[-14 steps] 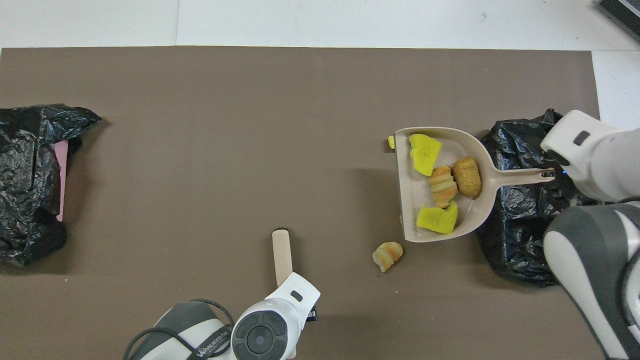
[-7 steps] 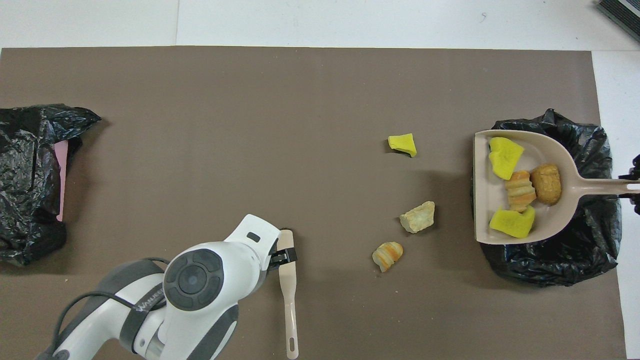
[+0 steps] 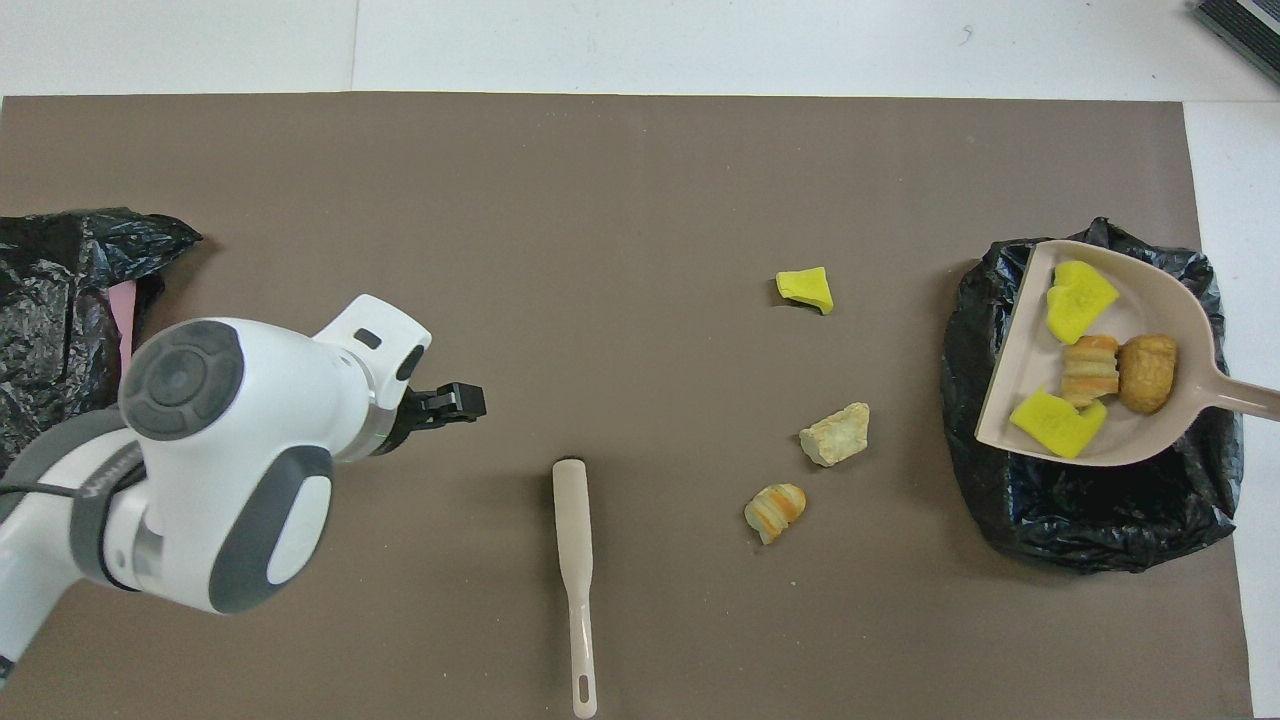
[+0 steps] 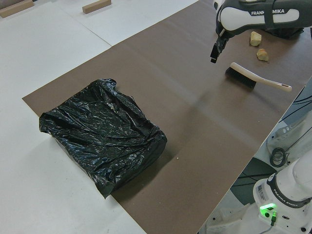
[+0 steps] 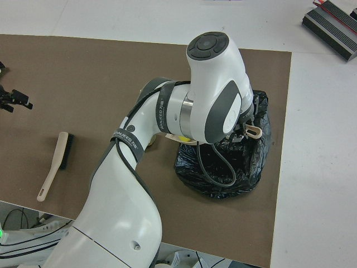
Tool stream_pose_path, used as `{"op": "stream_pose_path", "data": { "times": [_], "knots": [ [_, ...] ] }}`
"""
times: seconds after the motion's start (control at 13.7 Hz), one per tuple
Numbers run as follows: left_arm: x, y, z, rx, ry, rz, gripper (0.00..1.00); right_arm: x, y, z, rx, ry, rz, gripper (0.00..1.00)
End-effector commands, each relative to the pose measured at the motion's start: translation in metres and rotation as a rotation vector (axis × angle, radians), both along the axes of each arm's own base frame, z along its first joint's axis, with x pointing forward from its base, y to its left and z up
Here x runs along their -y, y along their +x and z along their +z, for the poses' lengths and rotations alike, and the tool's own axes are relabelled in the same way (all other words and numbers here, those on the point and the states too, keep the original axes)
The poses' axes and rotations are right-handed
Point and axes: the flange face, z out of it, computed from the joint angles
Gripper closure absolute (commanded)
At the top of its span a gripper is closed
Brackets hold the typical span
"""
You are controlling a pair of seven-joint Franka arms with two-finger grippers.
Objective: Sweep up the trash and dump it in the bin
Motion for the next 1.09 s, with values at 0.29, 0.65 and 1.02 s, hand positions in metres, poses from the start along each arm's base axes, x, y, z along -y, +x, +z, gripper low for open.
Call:
{"op": "stream_pose_path", "data": {
  "times": [0.29,0.65,1.02],
  "knots": [
    [-0.102,0.057,0.075,0.01,0.035,-0.116,0.0,0.017,0.011,0.006,-0.205,-0.046,-0.202,1.0],
    [-0.156,0.068,0.126,0.039,0.076,-0.203,0.0,-0.008,0.061,0.009,-0.294,-0.266,-0.086,1.0],
    [-0.163,0.06,0.174,0.015,0.125,-0.253,0.0,-0.022,0.072,0.012,-0.302,-0.332,-0.059,1.0]
  ]
}}
